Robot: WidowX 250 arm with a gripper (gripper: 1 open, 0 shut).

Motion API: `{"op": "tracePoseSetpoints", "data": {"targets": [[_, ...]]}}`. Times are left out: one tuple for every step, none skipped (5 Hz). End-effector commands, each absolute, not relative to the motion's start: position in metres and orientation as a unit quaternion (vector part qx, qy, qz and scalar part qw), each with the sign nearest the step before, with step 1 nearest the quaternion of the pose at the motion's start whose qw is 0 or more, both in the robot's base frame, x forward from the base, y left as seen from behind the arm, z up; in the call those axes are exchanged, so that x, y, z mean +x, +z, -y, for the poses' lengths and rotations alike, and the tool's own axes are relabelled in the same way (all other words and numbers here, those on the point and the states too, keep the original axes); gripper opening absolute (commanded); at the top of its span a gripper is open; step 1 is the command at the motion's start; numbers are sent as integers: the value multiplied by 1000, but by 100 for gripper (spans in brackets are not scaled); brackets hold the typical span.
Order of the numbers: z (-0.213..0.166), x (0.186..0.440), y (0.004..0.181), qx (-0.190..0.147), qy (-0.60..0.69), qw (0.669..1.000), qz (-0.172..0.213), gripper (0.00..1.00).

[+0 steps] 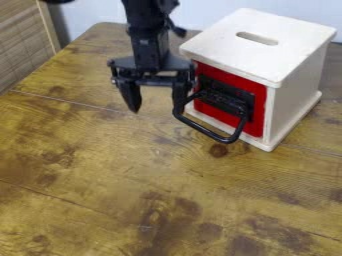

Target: Close the drawer

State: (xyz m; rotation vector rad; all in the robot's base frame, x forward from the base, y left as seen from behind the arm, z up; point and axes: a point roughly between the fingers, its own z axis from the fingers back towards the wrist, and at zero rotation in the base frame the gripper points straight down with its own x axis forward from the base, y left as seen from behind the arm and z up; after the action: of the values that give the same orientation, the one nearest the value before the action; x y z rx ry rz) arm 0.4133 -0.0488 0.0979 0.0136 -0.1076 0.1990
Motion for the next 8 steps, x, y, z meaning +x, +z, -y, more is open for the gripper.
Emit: {"op": "tracePoseSetpoints", "data": {"targets": [[63, 405, 117, 2, 55, 996, 77, 100], [59, 402, 130, -8, 43, 995, 88, 0], [54, 396, 138, -8, 52, 993, 107, 100], [49, 395, 149, 0, 64, 993, 96, 100], [48, 398, 166, -2, 79, 991, 104, 100], [48, 408, 174, -4, 83, 991, 106, 100], [41, 419, 151, 1, 75, 993, 90, 100], [35, 423, 130, -4, 71, 993, 96, 100]]}}
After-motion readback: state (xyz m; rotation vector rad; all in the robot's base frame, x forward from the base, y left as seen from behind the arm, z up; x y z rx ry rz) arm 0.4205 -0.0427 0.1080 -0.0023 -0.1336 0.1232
